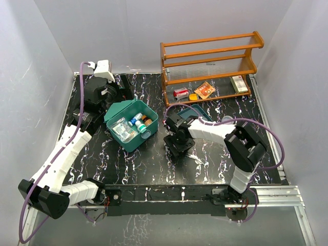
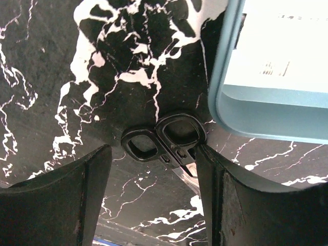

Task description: Organize the medicine kit

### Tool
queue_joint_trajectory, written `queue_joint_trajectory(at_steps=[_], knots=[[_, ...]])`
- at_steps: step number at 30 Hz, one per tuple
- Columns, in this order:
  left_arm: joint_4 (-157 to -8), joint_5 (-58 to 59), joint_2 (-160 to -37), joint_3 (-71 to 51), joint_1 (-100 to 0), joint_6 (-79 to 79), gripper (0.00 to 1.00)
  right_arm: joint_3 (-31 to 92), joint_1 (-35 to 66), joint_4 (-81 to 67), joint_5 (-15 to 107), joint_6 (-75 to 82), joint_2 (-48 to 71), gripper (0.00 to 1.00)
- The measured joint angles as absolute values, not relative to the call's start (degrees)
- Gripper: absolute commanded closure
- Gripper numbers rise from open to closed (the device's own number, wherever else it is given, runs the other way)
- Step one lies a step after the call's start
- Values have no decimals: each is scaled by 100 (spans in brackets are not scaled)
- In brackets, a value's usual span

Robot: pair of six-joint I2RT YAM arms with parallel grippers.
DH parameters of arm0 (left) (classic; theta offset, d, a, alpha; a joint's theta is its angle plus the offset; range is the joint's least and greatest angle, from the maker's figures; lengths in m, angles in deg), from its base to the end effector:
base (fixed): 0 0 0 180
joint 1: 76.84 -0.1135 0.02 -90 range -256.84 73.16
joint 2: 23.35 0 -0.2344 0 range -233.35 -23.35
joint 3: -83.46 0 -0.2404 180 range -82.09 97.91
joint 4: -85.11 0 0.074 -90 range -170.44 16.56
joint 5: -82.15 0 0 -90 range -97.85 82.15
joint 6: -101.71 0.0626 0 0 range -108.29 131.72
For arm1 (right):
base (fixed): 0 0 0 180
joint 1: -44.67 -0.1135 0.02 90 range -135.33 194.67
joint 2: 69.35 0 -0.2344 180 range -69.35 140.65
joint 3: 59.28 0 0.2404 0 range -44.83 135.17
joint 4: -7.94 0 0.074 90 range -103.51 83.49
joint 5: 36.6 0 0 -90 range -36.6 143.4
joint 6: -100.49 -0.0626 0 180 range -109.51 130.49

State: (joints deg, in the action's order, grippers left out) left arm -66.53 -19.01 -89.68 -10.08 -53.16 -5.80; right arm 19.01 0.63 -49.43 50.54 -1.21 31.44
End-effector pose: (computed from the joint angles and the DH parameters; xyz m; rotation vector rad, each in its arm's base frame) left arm 0.2664 -0.1036 0.3915 -0.0527 1.7246 -0.3664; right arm 0.2207 0.2177 0.1174 -0.8426 2.8820 0.1907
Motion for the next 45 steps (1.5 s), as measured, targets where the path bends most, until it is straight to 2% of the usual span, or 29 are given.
queue_joint_trajectory(at_steps=[13, 14, 16, 18, 26, 39, 43, 45], knots=[[-6659, -1894, -8968, -1008, -5316, -580, 1, 1789, 92, -5157, 4604, 565, 3044, 36], [-6659, -1894, -8968, -1008, -5316, -583, 1, 1789, 92, -5186, 4591, 587, 3044, 37], [-6659, -1894, -8968, -1008, -5316, -583, 1, 1789, 92, -5234, 4591, 596, 3044, 47], [-6661, -1894, -8968, -1008, -5316, -583, 1, 1789, 92, -5291, 4598, 596, 3046, 53], [-6670, -1879, -8968, -1008, -5316, -583, 1, 1791, 90, -5321, 4759, 471, 3090, 54], [-6672, -1875, -8968, -1008, -5316, -585, 1, 1783, 68, -4930, 5649, -648, 3090, 64], [-6672, -1875, -8970, -1008, -5316, -585, 1, 1796, 57, -4788, 5907, -1293, 3090, 64], [-6672, -1875, -8970, -1008, -5316, -585, 1, 1796, 57, -4711, 5935, -1568, 3088, 60]])
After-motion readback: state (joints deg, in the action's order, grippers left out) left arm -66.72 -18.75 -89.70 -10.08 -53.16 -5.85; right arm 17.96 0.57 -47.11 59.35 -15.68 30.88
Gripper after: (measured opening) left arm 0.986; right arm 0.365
